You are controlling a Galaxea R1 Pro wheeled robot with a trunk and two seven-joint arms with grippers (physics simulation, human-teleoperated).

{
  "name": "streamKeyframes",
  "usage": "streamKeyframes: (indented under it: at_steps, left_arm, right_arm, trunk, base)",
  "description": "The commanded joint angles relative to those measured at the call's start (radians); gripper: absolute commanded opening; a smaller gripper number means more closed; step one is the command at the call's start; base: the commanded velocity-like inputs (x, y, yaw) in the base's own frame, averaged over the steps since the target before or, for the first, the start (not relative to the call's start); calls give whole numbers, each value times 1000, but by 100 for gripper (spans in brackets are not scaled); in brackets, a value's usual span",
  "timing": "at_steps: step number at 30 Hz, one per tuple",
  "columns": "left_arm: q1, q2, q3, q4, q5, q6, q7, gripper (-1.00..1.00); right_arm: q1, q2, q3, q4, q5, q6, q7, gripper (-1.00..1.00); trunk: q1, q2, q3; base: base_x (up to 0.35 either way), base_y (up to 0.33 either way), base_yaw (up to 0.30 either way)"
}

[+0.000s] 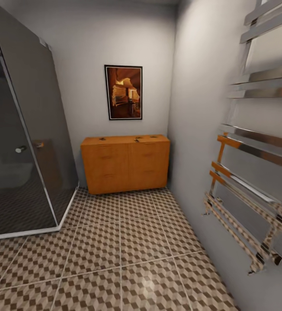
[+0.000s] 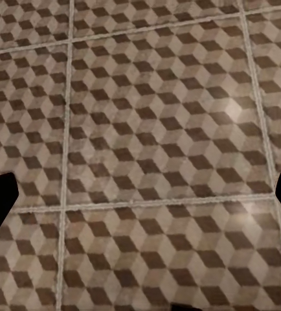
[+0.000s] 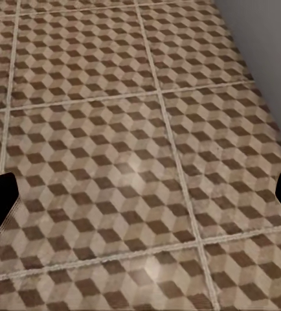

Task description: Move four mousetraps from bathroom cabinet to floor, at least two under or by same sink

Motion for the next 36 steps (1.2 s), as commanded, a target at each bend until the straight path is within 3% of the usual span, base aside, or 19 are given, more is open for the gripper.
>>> streamKeyframes:
  at_steps: [1,36]
  left_arm:
    - [-1,0,0,1,0,-3,2,100]
    - [-1,0,0,1,0,-3,2,100]
  right_arm:
    - [0,0,0,0,4,-2,-4,100]
    - [0,0,0,1,4,-2,-4,100]
  trunk:
    - [0,0,-1]
    - [0,0,-1]
  base:
    - [271,-5,207]
    - [307,-84,46]
